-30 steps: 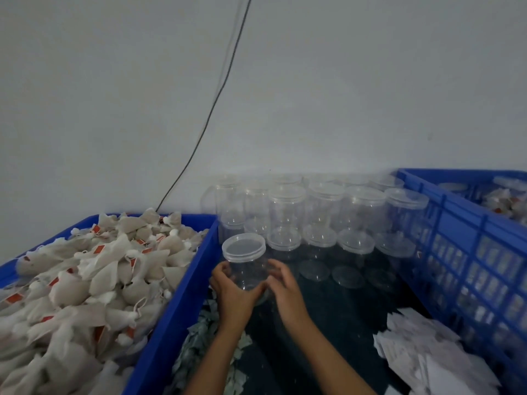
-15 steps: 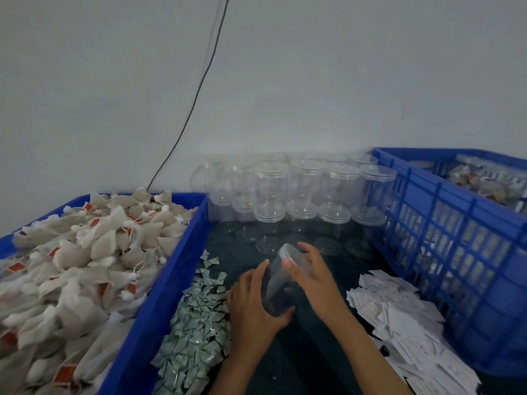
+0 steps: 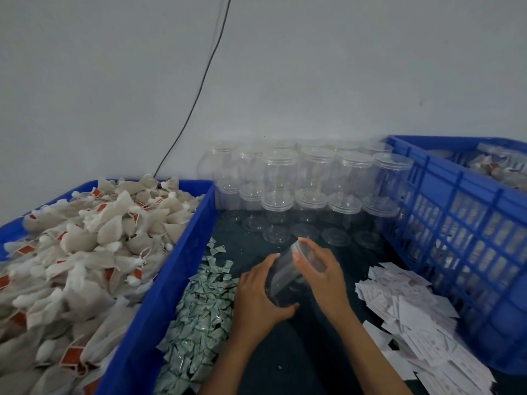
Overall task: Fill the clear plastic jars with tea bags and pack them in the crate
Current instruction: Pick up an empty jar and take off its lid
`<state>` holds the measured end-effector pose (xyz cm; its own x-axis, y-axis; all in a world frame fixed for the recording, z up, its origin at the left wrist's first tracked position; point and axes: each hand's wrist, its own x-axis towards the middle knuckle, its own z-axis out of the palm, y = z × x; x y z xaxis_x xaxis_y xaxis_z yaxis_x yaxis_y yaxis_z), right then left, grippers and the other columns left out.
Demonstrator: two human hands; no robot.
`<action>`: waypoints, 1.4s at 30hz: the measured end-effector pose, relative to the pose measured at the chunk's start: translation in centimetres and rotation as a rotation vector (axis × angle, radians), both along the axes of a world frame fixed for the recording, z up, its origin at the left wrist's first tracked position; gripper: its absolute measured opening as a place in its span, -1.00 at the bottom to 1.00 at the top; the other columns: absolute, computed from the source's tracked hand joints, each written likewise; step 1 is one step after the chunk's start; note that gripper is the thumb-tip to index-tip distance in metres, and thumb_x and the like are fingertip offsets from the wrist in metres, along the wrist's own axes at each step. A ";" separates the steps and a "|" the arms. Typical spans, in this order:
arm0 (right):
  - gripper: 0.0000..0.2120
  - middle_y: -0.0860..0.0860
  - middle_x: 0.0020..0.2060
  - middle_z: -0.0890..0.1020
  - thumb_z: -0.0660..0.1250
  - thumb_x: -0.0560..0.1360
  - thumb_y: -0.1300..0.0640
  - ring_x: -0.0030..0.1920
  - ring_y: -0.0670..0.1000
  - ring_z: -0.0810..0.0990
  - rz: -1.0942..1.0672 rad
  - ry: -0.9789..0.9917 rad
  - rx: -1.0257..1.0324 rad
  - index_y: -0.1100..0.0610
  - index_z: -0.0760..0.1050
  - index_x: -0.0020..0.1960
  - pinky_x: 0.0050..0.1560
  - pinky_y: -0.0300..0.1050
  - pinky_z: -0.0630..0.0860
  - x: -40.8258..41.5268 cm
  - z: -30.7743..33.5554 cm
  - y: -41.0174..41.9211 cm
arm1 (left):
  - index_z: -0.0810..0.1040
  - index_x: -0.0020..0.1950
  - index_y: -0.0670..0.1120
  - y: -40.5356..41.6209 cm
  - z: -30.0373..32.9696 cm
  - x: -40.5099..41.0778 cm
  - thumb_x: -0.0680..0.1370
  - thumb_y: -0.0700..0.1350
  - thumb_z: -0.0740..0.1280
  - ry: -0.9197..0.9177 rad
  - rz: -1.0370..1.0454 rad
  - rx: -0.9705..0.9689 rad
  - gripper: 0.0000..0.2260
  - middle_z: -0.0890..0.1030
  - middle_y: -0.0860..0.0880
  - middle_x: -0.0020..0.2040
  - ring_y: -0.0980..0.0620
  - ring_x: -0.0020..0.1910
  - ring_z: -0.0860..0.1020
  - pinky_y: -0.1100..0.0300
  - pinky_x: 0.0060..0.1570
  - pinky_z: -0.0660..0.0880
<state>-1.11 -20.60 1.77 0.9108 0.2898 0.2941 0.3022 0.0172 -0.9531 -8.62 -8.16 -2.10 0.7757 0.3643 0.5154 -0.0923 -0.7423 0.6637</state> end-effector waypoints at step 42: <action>-0.20 0.17 0.30 0.37 0.47 0.32 0.17 0.33 0.17 0.39 0.994 0.135 -0.205 -0.01 0.25 0.49 0.33 0.09 0.40 3.3 7.1 -3.2 | 0.26 0.46 -0.15 1.5 1.9 -2.8 0.37 0.22 0.45 0.357 -0.841 -0.901 -0.19 0.60 -0.23 0.19 -0.16 0.04 0.60 -0.02 0.08 0.53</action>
<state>2.15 -23.82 8.91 0.2524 0.9653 0.0664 0.1300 0.0342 -0.9909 -11.38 -6.70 -0.23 0.9793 -0.1931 0.0605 -0.0253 0.1796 0.9834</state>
